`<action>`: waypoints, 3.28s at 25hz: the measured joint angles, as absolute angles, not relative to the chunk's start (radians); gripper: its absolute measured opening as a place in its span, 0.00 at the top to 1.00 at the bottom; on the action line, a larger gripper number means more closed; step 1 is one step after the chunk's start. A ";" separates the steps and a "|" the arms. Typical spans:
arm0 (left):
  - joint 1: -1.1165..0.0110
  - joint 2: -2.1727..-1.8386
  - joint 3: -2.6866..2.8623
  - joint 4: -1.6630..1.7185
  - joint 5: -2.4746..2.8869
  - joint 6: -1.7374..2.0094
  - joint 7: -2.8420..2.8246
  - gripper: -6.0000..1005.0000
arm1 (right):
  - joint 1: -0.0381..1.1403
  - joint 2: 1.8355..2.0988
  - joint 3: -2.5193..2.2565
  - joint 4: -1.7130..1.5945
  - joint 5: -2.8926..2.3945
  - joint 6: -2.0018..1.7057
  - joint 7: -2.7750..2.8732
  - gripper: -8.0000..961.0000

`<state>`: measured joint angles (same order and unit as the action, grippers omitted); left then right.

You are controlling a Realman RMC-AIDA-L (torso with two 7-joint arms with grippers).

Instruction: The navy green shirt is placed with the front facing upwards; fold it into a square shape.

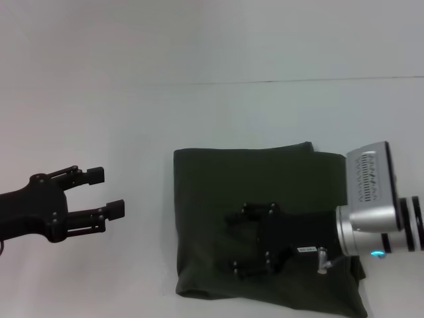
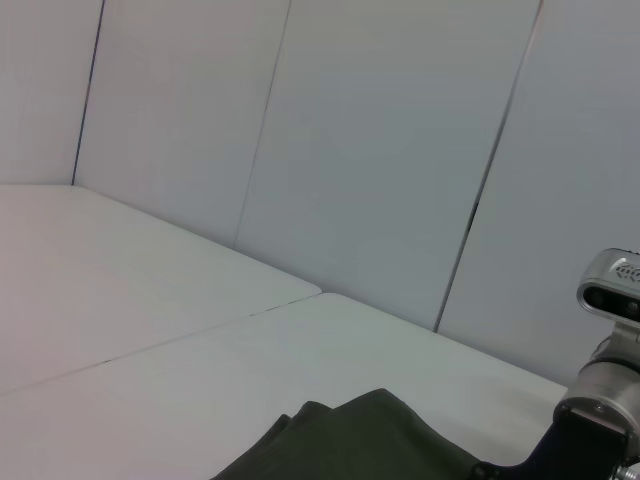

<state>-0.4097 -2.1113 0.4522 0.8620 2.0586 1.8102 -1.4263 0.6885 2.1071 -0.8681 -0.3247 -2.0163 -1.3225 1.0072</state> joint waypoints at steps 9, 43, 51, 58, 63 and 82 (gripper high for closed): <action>-0.406 -2.112 0.453 0.862 2.059 1.813 -1.425 0.13 | 0.735 2.110 -0.936 -0.265 -2.015 -1.249 0.955 0.06; -0.699 -2.040 0.715 0.598 2.274 1.464 -2.324 0.13 | 0.280 2.085 -0.441 -0.507 -1.598 -1.597 1.017 0.06; -0.765 -2.064 0.827 0.510 2.306 1.323 -2.383 0.15 | 0.265 2.086 -0.432 -0.502 -1.607 -1.595 1.010 0.06; -0.779 -2.080 0.876 0.510 2.307 1.288 -2.400 0.20 | 0.265 2.085 -0.436 -0.502 -1.609 -1.590 1.008 0.06; -0.785 -2.081 0.878 0.509 2.307 1.288 -2.402 0.24 | 0.268 2.085 -0.438 -0.502 -1.609 -1.576 1.008 0.06; -0.787 -2.095 0.884 0.513 2.299 1.270 -2.384 0.70 | 0.273 2.086 -0.439 -0.503 -1.611 -1.572 1.011 0.06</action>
